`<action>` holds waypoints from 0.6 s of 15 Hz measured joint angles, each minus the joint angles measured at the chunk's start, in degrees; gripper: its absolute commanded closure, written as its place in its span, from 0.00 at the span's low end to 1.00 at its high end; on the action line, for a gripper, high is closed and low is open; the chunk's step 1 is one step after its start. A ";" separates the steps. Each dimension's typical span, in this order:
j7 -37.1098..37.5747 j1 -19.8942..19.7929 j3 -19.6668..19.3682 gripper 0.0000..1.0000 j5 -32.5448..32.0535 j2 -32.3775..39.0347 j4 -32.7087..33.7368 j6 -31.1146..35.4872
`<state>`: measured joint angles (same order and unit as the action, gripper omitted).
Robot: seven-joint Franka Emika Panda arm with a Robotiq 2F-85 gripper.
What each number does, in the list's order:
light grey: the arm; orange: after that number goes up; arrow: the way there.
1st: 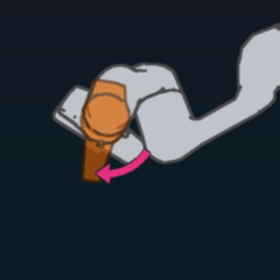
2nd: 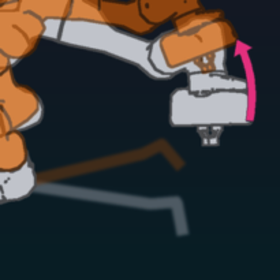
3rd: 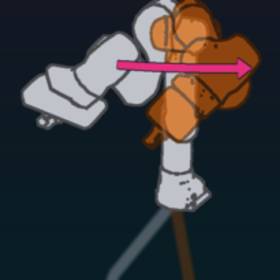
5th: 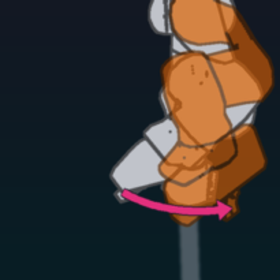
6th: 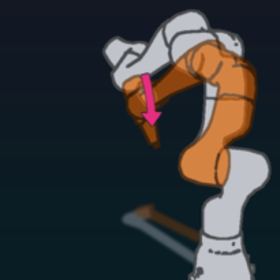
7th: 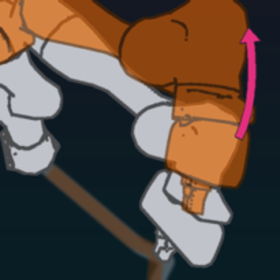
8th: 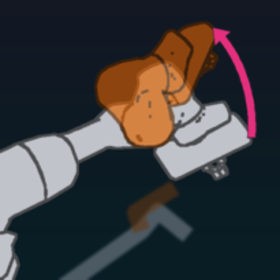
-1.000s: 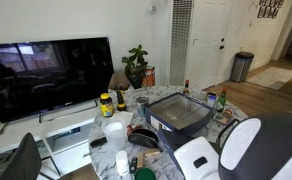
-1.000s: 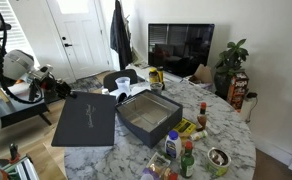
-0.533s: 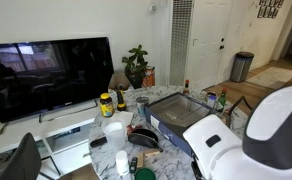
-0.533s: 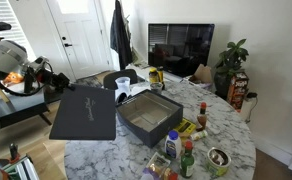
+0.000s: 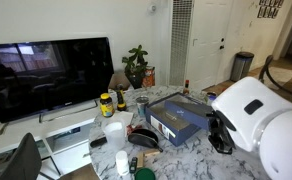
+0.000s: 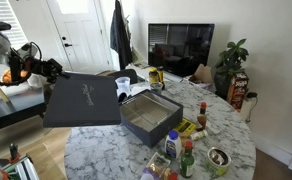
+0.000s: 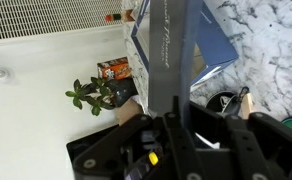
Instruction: Place the clear box in the blue box the cover it
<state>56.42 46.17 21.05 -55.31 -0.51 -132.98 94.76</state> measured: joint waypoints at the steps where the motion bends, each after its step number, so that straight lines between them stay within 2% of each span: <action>1: -1.48 -0.40 0.26 0.98 -0.64 -1.08 -0.63 0.06; 2: -2.99 -0.90 0.38 0.91 -1.52 -1.79 -1.27 0.50; 6: -4.59 -2.68 0.40 0.91 -3.87 -2.02 -2.54 2.61; 7: -4.67 -2.72 0.40 0.98 -3.91 -2.01 -2.55 2.63; 9: -4.69 -2.91 0.63 0.98 -3.91 -2.01 -2.52 2.63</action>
<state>51.73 43.26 21.68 -59.21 -2.52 -135.50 97.39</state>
